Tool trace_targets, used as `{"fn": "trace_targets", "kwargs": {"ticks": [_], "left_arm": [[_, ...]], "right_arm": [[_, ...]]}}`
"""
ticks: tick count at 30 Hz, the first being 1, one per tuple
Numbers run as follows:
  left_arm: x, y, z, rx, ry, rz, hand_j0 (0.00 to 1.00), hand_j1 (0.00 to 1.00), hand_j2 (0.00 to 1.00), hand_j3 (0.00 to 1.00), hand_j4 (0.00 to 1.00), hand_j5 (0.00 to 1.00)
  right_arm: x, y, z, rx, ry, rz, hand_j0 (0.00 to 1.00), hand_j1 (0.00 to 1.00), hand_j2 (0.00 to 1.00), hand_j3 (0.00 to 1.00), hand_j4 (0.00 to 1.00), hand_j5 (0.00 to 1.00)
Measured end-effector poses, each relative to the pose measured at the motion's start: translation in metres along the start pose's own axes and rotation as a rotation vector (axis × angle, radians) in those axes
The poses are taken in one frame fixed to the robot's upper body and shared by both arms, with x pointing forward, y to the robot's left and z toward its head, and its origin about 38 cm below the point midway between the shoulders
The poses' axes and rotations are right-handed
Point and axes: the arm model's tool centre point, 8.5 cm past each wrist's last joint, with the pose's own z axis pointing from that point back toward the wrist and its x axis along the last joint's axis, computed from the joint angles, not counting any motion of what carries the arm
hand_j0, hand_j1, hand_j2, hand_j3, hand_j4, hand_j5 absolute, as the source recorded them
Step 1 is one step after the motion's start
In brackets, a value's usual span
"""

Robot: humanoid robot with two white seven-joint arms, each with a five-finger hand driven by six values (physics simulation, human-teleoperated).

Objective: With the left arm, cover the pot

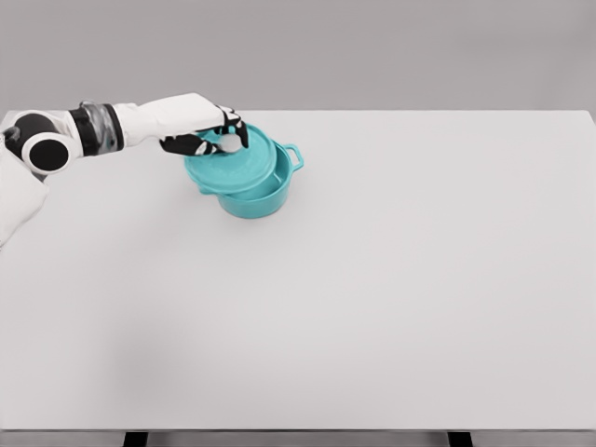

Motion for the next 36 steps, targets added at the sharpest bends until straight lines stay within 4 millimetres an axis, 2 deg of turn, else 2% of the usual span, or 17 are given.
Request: {"fn": "trace_targets", "kwargs": {"ticks": [4, 17, 20, 22, 28, 30, 31, 32, 34, 36], "left_arm": [[0.001, -0.004, -0.011, -0.007, -0.001, 0.009, 0.44, 0.44, 0.44, 0.44, 0.44, 0.44], [0.003, -0.009, -0.021, -0.010, -0.003, 0.023, 0.44, 0.44, 0.44, 0.44, 0.44, 0.44], [0.002, -0.010, -0.021, -0.011, -0.001, 0.027, 0.69, 0.69, 0.69, 0.69, 0.69, 0.69], [0.001, -0.010, -0.021, -0.010, 0.000, 0.028, 0.78, 0.78, 0.78, 0.78, 0.78, 0.78], [0.001, -0.010, -0.021, -0.009, 0.001, 0.030, 0.79, 0.79, 0.79, 0.79, 0.79, 0.79], [0.001, -0.010, -0.020, -0.008, 0.003, 0.029, 0.86, 0.86, 0.86, 0.86, 0.86, 0.86], [0.000, -0.009, -0.019, -0.007, 0.005, 0.029, 0.99, 0.99, 0.99, 0.99, 0.99, 0.99], [0.000, 0.007, -0.018, 0.012, 0.005, 0.007, 1.00, 1.00, 1.00, 1.00, 1.00, 1.00], [-0.003, 0.017, -0.009, 0.033, 0.013, 0.002, 1.00, 1.00, 1.00, 1.00, 1.00, 1.00], [-0.010, 0.022, 0.013, 0.053, 0.021, 0.008, 1.00, 1.00, 1.00, 1.00, 1.00, 1.00]], "right_arm": [[0.000, 0.000, 0.000, 0.000, 0.000, 0.000, 1.00, 1.00, 1.00, 1.00, 1.00, 1.00], [0.000, 0.000, 0.000, 0.000, 0.000, 0.000, 1.00, 1.00, 1.00, 1.00, 1.00, 1.00], [0.000, 0.000, 0.000, 0.000, 0.000, 0.000, 1.00, 1.00, 1.00, 1.00, 1.00, 1.00], [0.000, 0.000, 0.000, 0.000, 0.000, 0.000, 1.00, 1.00, 1.00, 1.00, 1.00, 1.00], [0.000, 0.000, 0.000, 0.000, 0.000, 0.000, 1.00, 1.00, 1.00, 1.00, 1.00, 1.00], [0.000, 0.000, 0.000, 0.000, 0.000, 0.000, 1.00, 1.00, 1.00, 1.00, 1.00, 1.00], [0.000, 0.000, 0.000, 0.000, 0.000, 0.000, 1.00, 1.00, 1.00, 1.00, 1.00, 1.00], [0.000, 0.000, 0.000, 0.000, 0.000, -0.001, 1.00, 1.00, 1.00, 1.00, 1.00, 1.00], [0.000, 0.000, 0.000, 0.000, 0.000, 0.000, 1.00, 1.00, 1.00, 1.00, 1.00, 1.00], [0.000, 0.000, 0.000, 0.000, 0.000, 0.000, 1.00, 1.00, 1.00, 1.00, 1.00, 1.00]]}}
